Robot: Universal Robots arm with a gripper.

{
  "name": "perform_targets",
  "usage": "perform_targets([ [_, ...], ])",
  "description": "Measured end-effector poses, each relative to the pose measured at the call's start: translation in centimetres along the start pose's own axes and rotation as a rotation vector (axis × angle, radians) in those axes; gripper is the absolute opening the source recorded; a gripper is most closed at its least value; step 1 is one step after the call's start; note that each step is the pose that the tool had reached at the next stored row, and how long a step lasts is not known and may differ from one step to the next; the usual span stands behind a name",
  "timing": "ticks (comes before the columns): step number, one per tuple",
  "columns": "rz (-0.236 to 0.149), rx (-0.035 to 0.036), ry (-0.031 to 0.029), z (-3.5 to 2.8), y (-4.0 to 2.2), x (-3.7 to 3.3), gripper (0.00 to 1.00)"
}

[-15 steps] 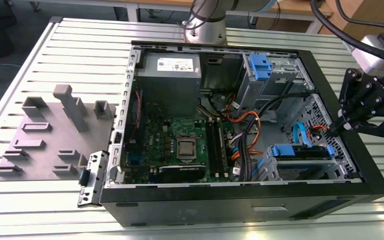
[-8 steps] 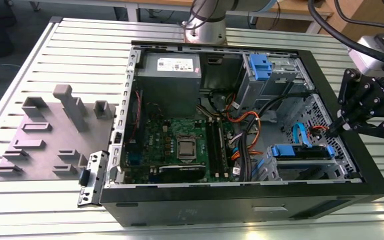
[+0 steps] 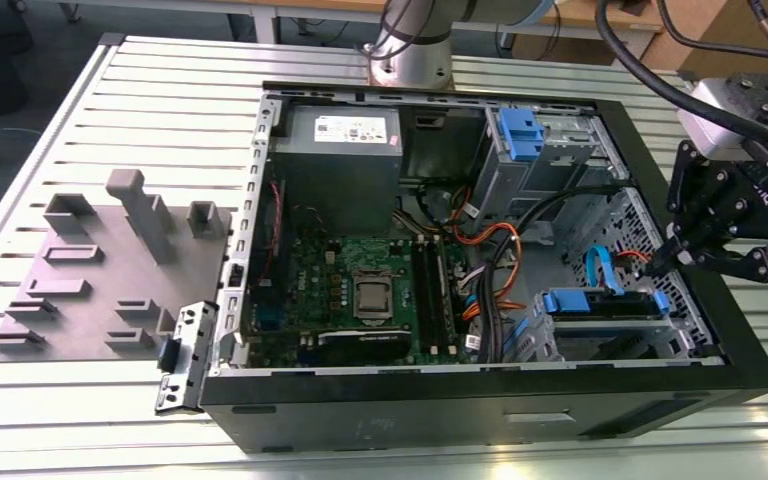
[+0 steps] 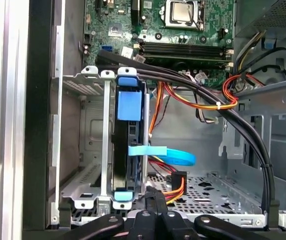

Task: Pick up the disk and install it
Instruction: 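Insert the second disk wire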

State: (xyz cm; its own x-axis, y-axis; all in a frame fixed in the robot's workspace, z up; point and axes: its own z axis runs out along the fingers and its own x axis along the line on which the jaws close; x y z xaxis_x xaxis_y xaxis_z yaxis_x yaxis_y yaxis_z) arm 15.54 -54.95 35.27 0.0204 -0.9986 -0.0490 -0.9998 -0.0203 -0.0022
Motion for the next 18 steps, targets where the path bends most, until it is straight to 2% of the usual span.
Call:
perform_targets([
  [4,0.000,0.0029,0.0020,0.01,0.31,0.08,0.11],
  [11,0.000,0.0030,0.0022,0.00,0.34,0.08,0.11],
  [12,0.000,0.0030,0.0021,0.00,0.34,0.08,0.16],
  [13,0.000,0.0030,0.0021,0.00,0.34,0.08,0.16],
  [14,0.000,0.0029,0.0021,0.01,0.34,0.08,0.24],
  [18,0.000,0.0030,0.0025,0.66,0.33,0.01,0.24],
])
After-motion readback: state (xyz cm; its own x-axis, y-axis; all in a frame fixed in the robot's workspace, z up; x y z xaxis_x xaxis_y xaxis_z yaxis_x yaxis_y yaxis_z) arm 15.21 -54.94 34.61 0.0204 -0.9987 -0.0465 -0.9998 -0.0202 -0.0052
